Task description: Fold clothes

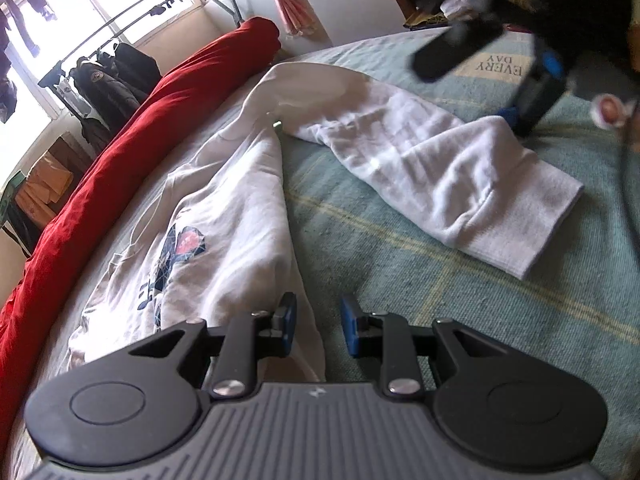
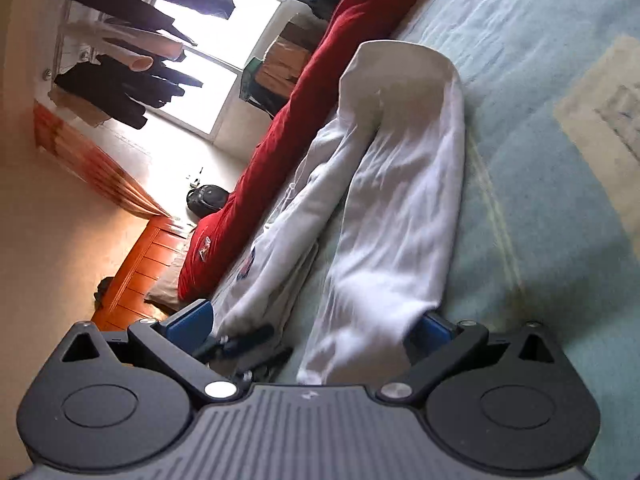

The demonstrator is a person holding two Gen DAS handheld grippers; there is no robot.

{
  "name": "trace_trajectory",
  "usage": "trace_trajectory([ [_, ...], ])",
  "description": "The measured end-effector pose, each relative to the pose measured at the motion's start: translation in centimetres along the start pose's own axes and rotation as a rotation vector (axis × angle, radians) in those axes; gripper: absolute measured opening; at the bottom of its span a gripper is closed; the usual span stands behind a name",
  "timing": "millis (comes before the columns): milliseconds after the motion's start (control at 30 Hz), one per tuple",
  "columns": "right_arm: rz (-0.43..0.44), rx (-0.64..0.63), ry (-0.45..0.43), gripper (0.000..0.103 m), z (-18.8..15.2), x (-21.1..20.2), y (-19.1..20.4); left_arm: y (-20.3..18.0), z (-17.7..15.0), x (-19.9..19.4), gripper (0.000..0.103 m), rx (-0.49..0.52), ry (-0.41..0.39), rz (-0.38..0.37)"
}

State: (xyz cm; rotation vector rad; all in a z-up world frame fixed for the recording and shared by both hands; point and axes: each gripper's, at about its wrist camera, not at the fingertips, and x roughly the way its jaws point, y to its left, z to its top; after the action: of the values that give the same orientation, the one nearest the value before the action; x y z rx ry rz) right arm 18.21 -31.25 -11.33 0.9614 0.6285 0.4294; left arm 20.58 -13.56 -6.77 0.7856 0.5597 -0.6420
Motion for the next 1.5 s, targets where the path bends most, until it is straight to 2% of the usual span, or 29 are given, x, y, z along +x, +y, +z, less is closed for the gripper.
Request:
trace_trajectory([
  [133,-0.042,-0.064,0.037,0.101,0.7,1.4,0.5,0.2,-0.2,-0.1,0.026,-0.009,-0.005,-0.006],
  [233,-0.110,-0.134,0.042,0.081,0.1,1.2,0.5,0.2,-0.3,-0.1,0.026,-0.015,-0.009,-0.009],
  [333,-0.114,-0.111,0.031,0.062,0.1,0.5,-0.6,0.2,-0.3,-0.1,0.026,-0.016,-0.010,-0.009],
  [433,-0.131,-0.081,0.042,0.049,0.5,0.4,-1.2,0.2,-0.3,-0.1,0.026,-0.021,-0.011,-0.006],
  [500,-0.167,-0.073,0.046,0.035,0.6,0.5,-1.4,0.2,-0.3,-0.1,0.026,-0.028,-0.012,-0.005],
  [567,-0.206,-0.055,0.040,0.004,0.5,0.4,-1.9,0.2,-0.3,-0.2,0.026,-0.034,-0.012,-0.005],
  [700,-0.216,-0.041,0.034,0.001,0.5,0.1,-2.2,0.2,-0.4,-0.3,0.026,-0.030,-0.010,-0.004],
  [833,-0.290,-0.138,0.035,0.003,0.8,0.0,-0.2,0.3,-0.5,-0.4,0.026,-0.027,-0.008,-0.004],
  [1067,-0.519,-0.316,0.008,0.004,4.3,-2.1,1.3,0.2,-0.6,-0.6,0.026,-0.009,-0.008,0.000],
  [1500,-0.997,-0.592,0.029,0.004,15.9,-4.5,-0.2,0.4,-0.4,-0.5,0.027,0.001,-0.005,-0.007],
])
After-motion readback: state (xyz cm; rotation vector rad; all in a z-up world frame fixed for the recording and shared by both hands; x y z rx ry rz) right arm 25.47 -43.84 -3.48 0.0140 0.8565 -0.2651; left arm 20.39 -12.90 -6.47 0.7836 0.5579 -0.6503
